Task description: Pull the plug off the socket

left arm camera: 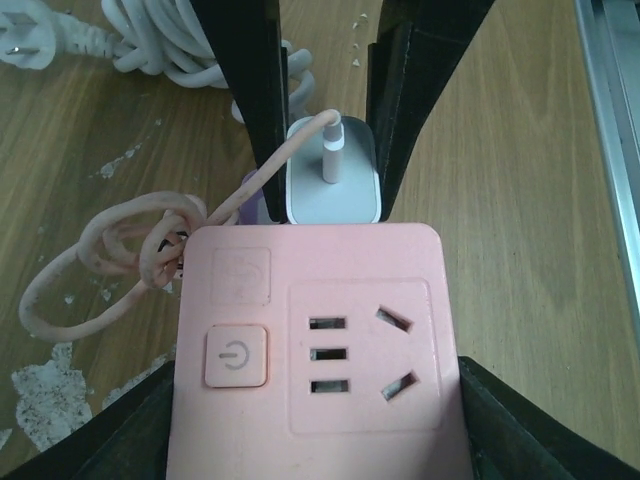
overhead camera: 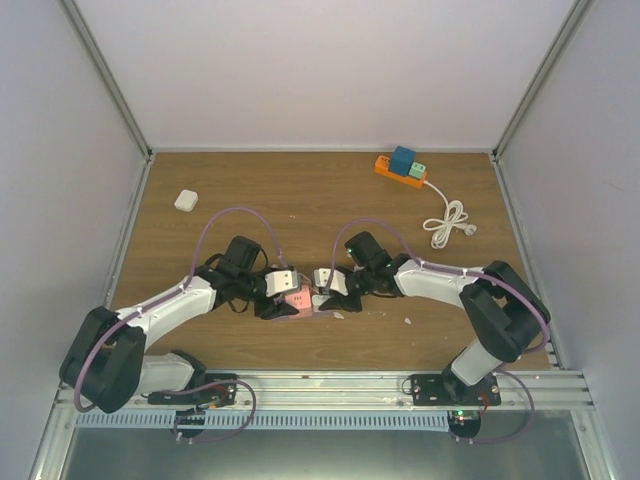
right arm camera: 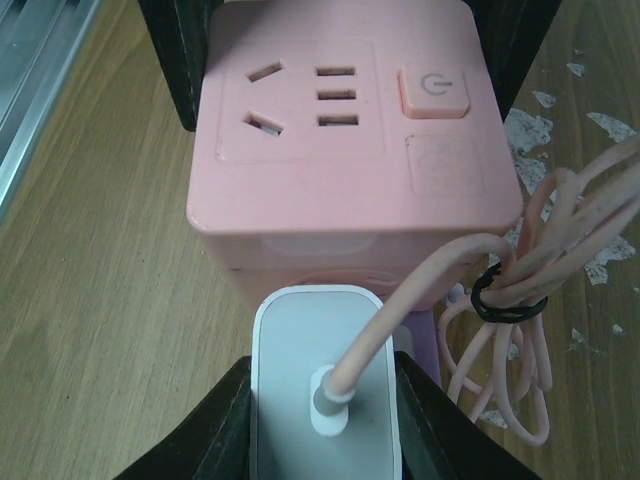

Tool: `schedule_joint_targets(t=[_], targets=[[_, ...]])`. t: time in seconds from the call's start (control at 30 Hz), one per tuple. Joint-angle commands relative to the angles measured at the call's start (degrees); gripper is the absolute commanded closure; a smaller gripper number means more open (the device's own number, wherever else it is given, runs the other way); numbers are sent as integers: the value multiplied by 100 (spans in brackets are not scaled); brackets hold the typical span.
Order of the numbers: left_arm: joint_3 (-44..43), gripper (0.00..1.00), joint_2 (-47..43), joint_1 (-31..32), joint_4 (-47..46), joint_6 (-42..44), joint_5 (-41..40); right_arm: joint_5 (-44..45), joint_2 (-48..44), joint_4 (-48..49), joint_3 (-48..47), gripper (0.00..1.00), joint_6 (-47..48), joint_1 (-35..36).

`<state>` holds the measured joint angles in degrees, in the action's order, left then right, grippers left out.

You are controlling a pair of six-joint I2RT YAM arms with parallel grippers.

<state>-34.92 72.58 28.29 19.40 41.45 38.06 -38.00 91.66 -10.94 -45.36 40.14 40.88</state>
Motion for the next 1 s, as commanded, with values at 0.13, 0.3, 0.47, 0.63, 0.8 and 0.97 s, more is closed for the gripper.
schedule_joint_targets(t=[0.13,0.3,0.47,0.63,0.8,0.97], targets=[[32,54,-350,56,-217,35,652,206,211,43,-147,99,-205,109],[-204,61,-331,16,96,0,1056,355,232,58,-156,99,-217,125],[-438,65,-283,-66,193,-174,1130,455,287,30,-186,100,-193,191],[-726,69,-6,-190,417,-339,1314,601,299,44,-183,99,-182,235],[-887,72,238,-364,565,-315,1591,679,309,57,-185,99,-182,241],[-680,73,-74,-351,336,-45,1296,705,362,19,-230,99,-207,242]])
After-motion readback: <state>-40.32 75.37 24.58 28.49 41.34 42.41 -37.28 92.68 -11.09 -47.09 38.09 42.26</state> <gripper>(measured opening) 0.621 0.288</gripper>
